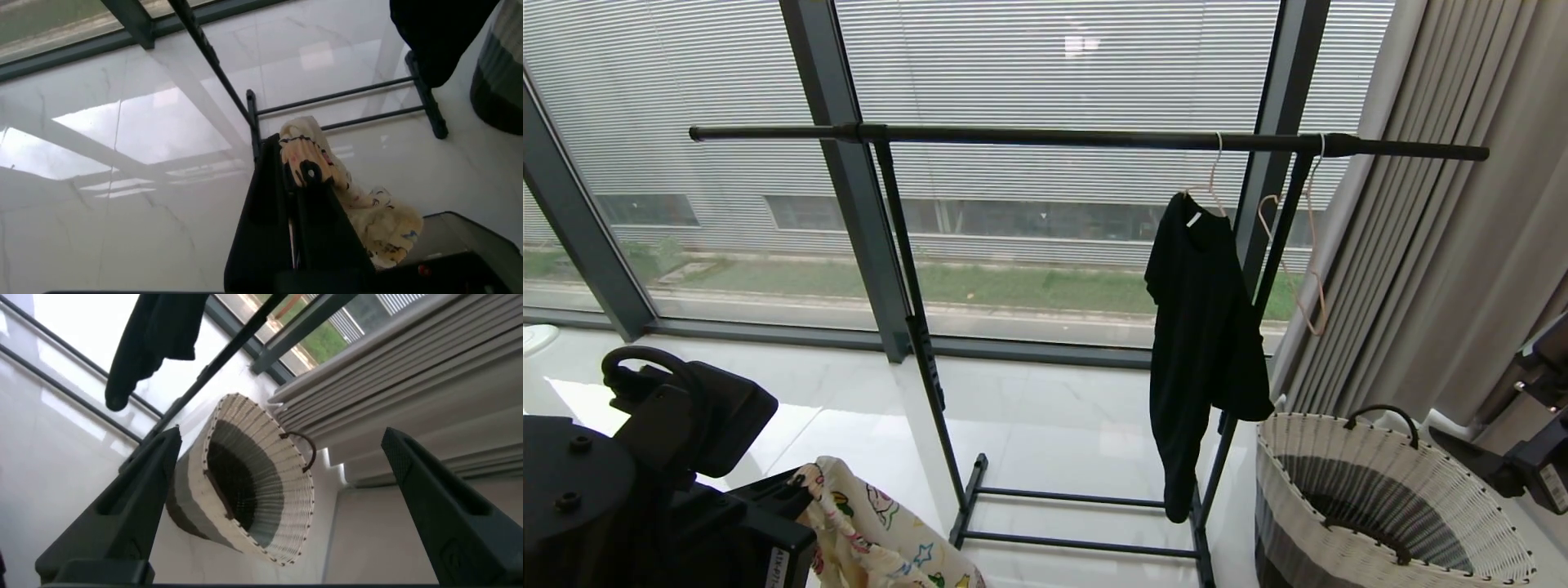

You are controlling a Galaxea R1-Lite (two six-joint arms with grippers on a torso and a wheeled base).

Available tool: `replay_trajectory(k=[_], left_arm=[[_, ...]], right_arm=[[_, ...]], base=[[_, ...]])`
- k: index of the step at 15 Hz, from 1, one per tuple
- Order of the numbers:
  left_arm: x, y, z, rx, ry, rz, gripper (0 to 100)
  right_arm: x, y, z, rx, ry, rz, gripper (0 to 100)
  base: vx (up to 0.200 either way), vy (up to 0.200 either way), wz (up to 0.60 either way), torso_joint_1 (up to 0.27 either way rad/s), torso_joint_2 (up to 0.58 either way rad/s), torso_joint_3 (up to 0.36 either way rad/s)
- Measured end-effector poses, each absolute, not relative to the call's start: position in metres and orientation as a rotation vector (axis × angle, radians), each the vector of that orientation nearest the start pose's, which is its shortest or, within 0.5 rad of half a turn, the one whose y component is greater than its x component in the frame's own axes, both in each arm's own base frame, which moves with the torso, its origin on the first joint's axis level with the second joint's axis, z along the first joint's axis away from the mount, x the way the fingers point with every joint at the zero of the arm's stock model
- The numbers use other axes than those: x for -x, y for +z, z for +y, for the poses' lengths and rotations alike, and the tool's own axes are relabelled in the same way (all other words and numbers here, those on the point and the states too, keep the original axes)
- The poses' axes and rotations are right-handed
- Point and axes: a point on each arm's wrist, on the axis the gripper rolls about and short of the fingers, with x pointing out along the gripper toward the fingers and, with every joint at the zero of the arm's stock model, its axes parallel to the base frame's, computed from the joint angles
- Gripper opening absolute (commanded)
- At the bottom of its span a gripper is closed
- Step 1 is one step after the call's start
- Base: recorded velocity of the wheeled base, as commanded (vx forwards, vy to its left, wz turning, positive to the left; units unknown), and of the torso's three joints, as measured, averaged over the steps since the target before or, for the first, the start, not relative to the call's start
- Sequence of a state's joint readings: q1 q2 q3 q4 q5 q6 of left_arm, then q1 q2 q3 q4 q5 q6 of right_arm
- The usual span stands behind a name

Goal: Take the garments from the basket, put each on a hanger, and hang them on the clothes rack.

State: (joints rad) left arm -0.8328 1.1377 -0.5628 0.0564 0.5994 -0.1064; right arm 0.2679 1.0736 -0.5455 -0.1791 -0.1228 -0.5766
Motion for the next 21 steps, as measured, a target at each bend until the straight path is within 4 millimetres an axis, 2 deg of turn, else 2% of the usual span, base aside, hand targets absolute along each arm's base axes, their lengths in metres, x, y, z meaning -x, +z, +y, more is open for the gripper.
replay_trajectory(k=[7, 11, 15, 17, 21], left_arm=[[-0.103, 0.184, -0.094, -0.364, -0.213, 0.474, 0], [-0.105, 0.181, -0.090, -0.357, -0.181, 0.484, 0], [-0.105, 0.179, -0.078, -0.339, -0.123, 0.490, 0], [-0.102, 0.179, -0.075, -0.331, -0.116, 0.484, 0], [-0.100, 0.177, -0.070, -0.324, -0.101, 0.483, 0]], right_arm=[[-0.139, 0.207, 0.035, 0.625, 0.239, 0.286, 100], [-0.142, 0.208, 0.036, 0.522, 0.230, 0.285, 100], [-0.164, 0.220, 0.043, 0.114, 0.163, 0.320, 100], [-0.179, 0.222, 0.047, 0.054, 0.130, 0.339, 100], [-0.197, 0.219, 0.050, 0.055, 0.098, 0.372, 100]], base=[[0.000, 0.000, 0.00, 0.254, -0.54, -0.285], [0.000, 0.000, 0.00, 0.053, -0.10, -0.055], [0.000, 0.000, 0.00, 0.000, 0.00, 0.000], [0.000, 0.000, 0.00, 0.000, 0.00, 0.000], [0.200, 0.000, 0.00, -0.004, 0.00, 0.001]])
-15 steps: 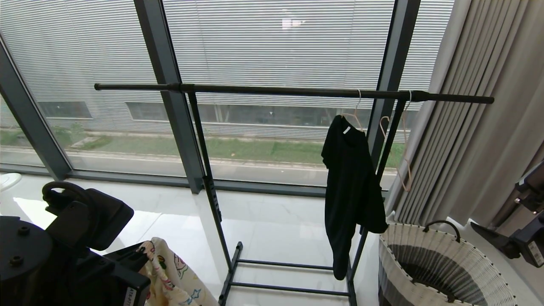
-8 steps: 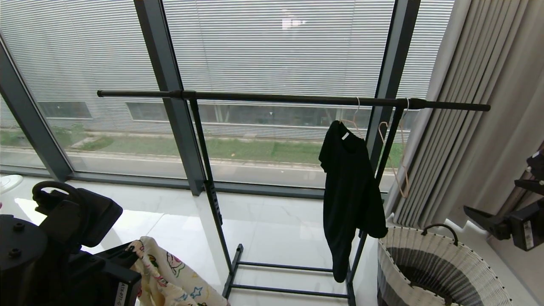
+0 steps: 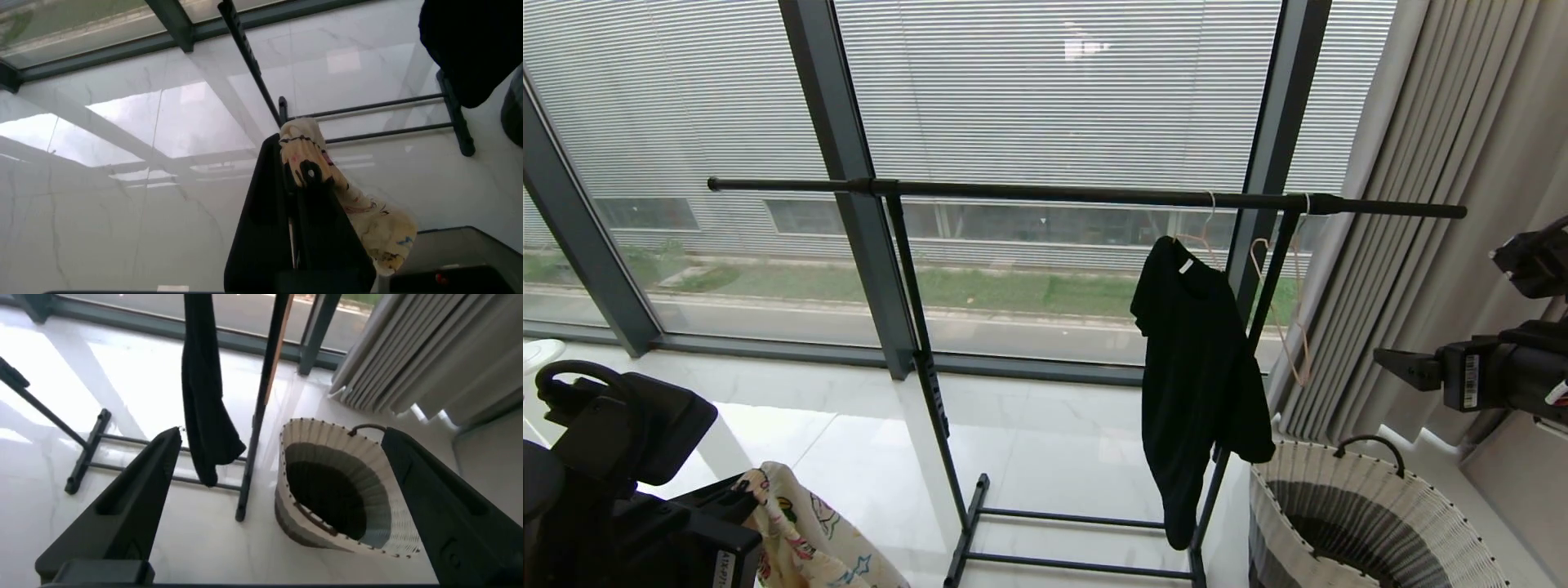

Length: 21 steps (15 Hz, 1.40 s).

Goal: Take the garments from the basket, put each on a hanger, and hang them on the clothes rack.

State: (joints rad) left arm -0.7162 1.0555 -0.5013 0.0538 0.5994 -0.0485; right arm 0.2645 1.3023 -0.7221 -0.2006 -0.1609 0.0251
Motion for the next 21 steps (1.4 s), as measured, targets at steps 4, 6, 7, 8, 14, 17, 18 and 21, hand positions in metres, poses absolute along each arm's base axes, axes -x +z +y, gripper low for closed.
replay_trajectory(k=[4, 6, 7, 8, 14, 17, 18, 21], left_arm=[[-0.099, 0.177, -0.069, -0.322, -0.102, 0.479, 0], [-0.099, 0.177, -0.069, -0.322, -0.102, 0.479, 0], [-0.099, 0.177, -0.069, -0.322, -0.103, 0.479, 0], [-0.099, 0.177, -0.069, -0.322, -0.104, 0.479, 0], [-0.099, 0.177, -0.069, -0.323, -0.104, 0.478, 0], [-0.099, 0.179, -0.069, -0.323, -0.104, 0.474, 0], [-0.099, 0.179, -0.069, -0.324, -0.104, 0.472, 0], [-0.099, 0.179, -0.069, -0.323, -0.103, 0.470, 0]], right_arm=[[-0.206, 0.214, 0.041, 0.052, 0.048, 0.397, 100], [-0.208, 0.212, 0.036, 0.049, 0.021, 0.407, 100], [-0.208, 0.211, 0.034, 0.048, 0.012, 0.413, 100], [-0.209, 0.210, 0.033, 0.048, 0.008, 0.417, 100], [-0.215, 0.194, 0.033, 0.058, 0.000, 0.480, 100], [-0.225, 0.182, 0.034, 0.050, -0.008, 0.518, 100], [-0.230, 0.179, 0.034, 0.043, -0.010, 0.514, 100], [-0.251, 0.167, 0.033, 0.023, -0.018, 0.500, 100]], base=[[0.200, 0.000, 0.00, 0.008, 0.00, 0.000], [0.200, 0.000, 0.00, -0.002, 0.00, 0.000], [0.200, 0.000, 0.00, -0.002, 0.01, 0.002], [0.200, 0.000, 0.00, 0.002, 0.00, 0.002], [0.100, 0.000, 0.00, 0.001, 0.00, 0.003], [0.000, 0.000, 0.00, 0.000, 0.00, 0.000], [0.000, 0.000, 0.00, 0.000, 0.00, 0.000], [0.000, 0.000, 0.00, 0.000, 0.00, 0.000]])
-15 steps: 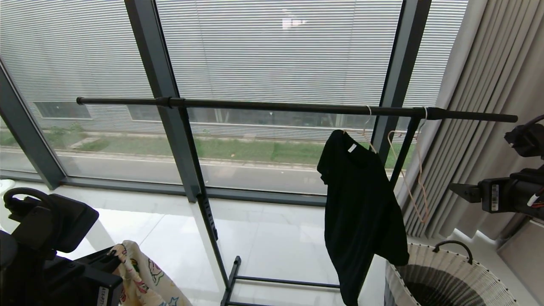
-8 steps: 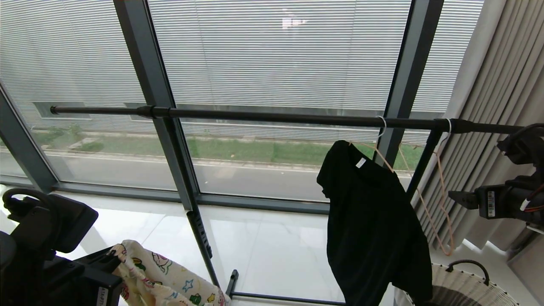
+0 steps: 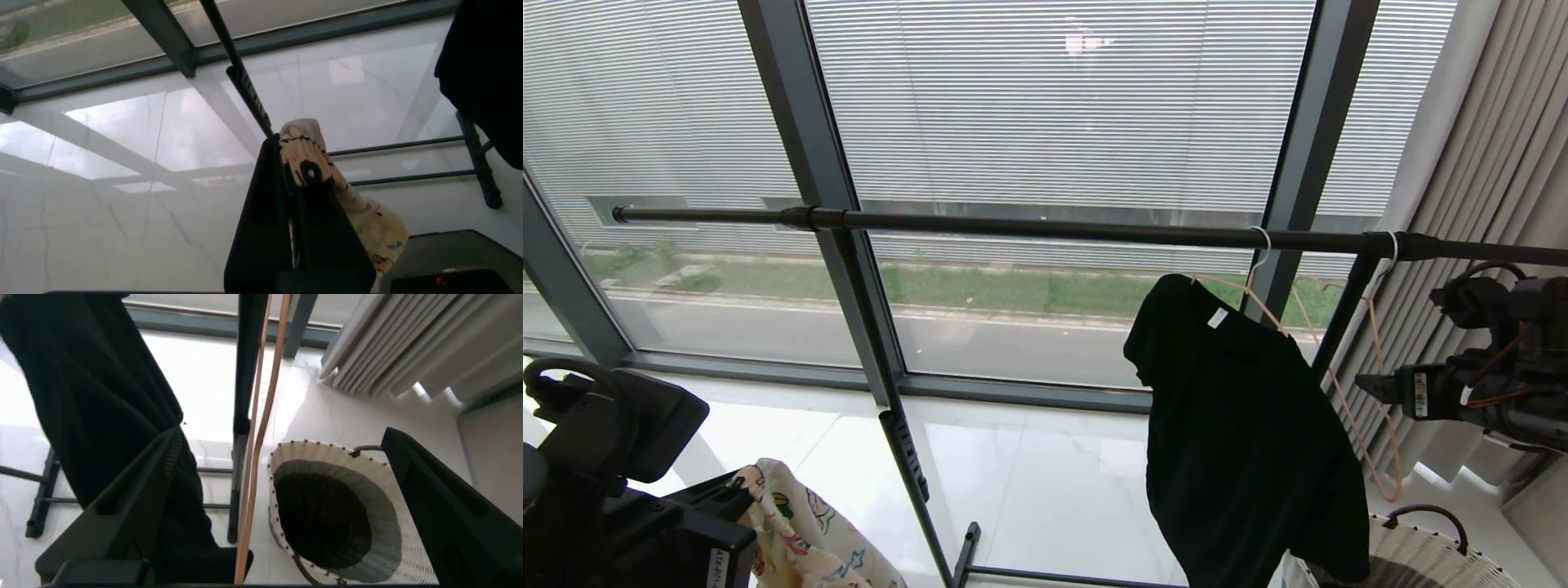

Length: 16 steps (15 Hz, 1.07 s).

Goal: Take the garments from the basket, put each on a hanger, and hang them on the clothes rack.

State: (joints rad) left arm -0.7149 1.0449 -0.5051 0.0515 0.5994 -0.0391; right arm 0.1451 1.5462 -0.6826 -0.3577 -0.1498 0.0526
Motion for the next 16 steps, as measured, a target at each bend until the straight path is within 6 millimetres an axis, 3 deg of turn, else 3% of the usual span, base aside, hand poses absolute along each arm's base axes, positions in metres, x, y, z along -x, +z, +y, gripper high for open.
replay_trajectory(k=[5, 14, 15, 16], left_arm=[[-0.100, 0.181, -0.069, -0.316, -0.076, 0.449, 0], [-0.100, 0.181, -0.069, -0.314, -0.074, 0.449, 0], [-0.100, 0.181, -0.069, -0.313, -0.074, 0.449, 0], [-0.100, 0.181, -0.069, -0.313, -0.074, 0.449, 0]], right_arm=[[-0.276, 0.141, 0.025, -0.014, 0.008, 0.547, 100], [-0.288, 0.126, 0.028, -0.051, 0.067, 0.566, 100], [-0.288, 0.125, 0.028, -0.051, 0.069, 0.568, 0], [-0.289, 0.125, 0.028, -0.050, 0.070, 0.568, 0]], base=[[0.000, 0.000, 0.00, 0.000, 0.00, 0.000], [0.000, 0.000, 0.00, 0.000, 0.00, 0.000], [0.000, 0.000, 0.00, 0.000, 0.00, 0.000], [0.000, 0.000, 0.00, 0.000, 0.00, 0.000]])
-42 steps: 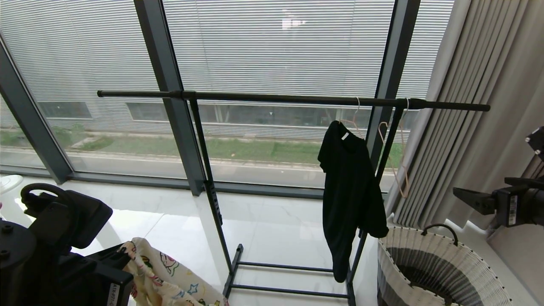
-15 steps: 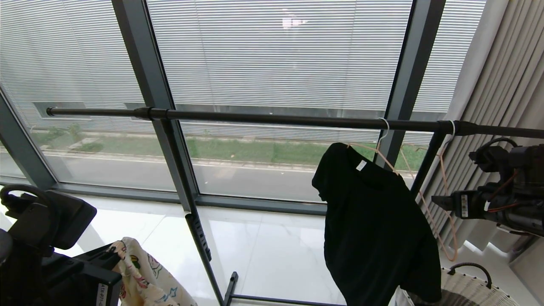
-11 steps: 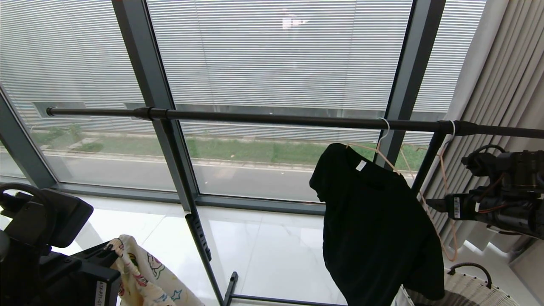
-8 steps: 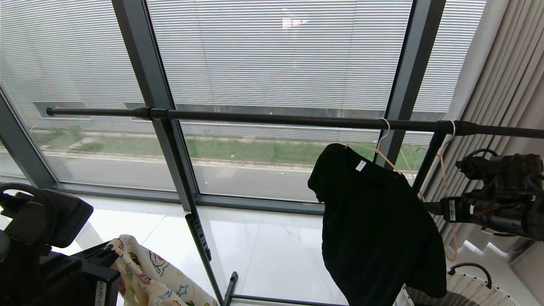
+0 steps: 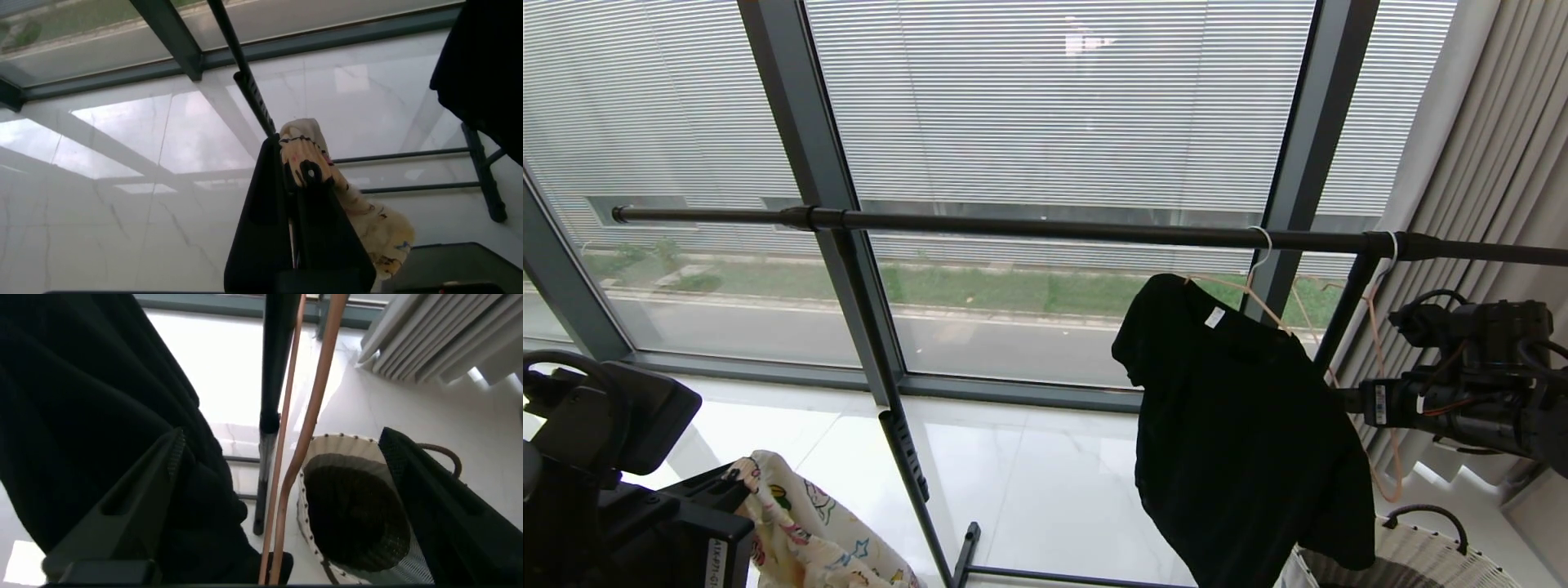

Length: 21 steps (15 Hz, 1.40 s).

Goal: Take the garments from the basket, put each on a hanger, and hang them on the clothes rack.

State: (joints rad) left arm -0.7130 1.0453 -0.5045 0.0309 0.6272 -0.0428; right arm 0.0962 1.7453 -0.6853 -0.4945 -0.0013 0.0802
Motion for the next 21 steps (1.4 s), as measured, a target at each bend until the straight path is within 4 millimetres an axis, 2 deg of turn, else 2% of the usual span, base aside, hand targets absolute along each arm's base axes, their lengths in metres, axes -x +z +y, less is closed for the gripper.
replay_trajectory(k=[12, 19, 21], left_arm=[[-0.098, 0.184, -0.062, -0.294, -0.041, 0.435, 0], [-0.098, 0.186, -0.062, -0.288, -0.042, 0.427, 0], [-0.097, 0.187, -0.061, -0.295, -0.044, 0.420, 0]], right_arm=[[-0.292, 0.125, 0.028, -0.096, 0.051, 0.535, 0], [-0.269, 0.128, 0.032, -0.136, 0.064, 0.379, 0], [-0.261, 0.125, 0.031, -0.137, 0.045, 0.381, 0]], base=[[0.000, 0.000, 0.00, 0.000, 0.00, 0.000], [0.000, 0.000, 0.00, 0.000, 0.00, 0.000], [0.000, 0.000, 0.00, 0.000, 0.00, 0.000]])
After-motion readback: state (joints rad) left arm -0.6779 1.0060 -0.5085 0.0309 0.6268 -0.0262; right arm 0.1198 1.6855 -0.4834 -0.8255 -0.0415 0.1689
